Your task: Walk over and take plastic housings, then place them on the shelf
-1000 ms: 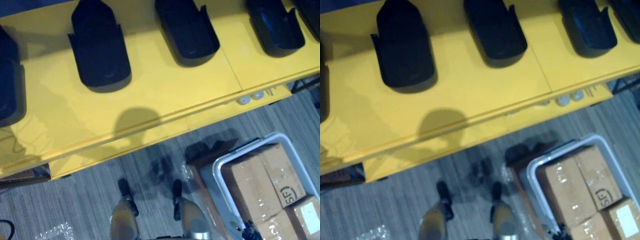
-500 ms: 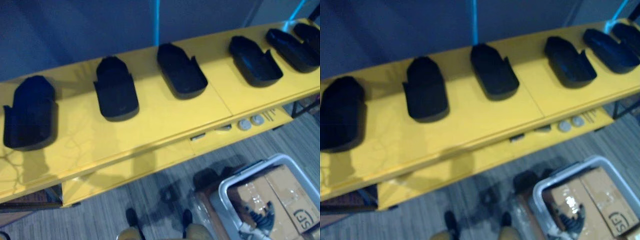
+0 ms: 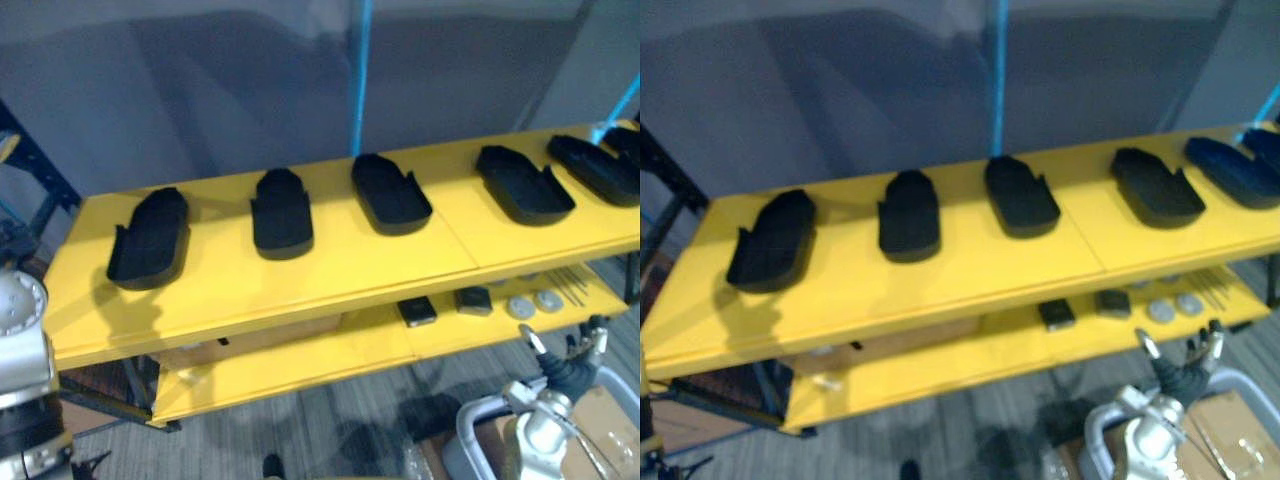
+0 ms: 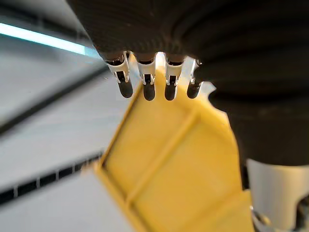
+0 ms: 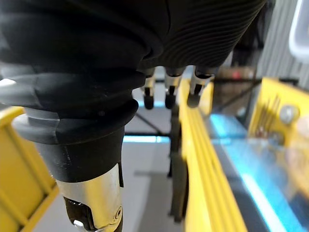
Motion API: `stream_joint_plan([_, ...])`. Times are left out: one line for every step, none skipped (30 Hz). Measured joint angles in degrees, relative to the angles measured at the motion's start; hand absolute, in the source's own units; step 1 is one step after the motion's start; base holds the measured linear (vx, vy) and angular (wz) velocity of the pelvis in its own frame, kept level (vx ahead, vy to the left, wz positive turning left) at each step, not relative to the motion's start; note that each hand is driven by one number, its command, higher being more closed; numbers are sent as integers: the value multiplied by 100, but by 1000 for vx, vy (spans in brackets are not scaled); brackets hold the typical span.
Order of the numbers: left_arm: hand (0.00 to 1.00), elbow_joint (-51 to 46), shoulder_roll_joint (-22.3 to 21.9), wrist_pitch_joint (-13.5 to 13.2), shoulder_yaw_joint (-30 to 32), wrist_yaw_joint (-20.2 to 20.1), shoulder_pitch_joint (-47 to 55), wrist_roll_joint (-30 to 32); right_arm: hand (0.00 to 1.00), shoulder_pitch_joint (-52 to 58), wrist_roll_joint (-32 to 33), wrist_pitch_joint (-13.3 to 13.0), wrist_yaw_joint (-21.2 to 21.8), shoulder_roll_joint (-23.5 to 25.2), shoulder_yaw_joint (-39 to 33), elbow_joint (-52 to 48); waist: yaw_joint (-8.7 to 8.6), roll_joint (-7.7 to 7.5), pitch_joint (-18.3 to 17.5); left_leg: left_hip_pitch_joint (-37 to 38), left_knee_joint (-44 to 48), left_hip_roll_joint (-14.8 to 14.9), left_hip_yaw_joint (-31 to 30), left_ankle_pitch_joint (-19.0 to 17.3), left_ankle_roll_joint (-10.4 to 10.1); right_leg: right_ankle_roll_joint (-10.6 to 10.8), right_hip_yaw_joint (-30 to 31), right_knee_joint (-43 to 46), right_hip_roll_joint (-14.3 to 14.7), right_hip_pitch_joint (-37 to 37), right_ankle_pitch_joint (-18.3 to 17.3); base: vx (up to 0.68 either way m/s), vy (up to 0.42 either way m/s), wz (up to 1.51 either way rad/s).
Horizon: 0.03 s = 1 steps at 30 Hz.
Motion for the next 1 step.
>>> stream_joint_plan([0,-36,-145,-90,131,104,195,1,0,33,-5,62,7,14,4,12,22,9,-6,0,0,-1,-27,9,-3,5,-52,-18,0,35,-4,-28,-9,21])
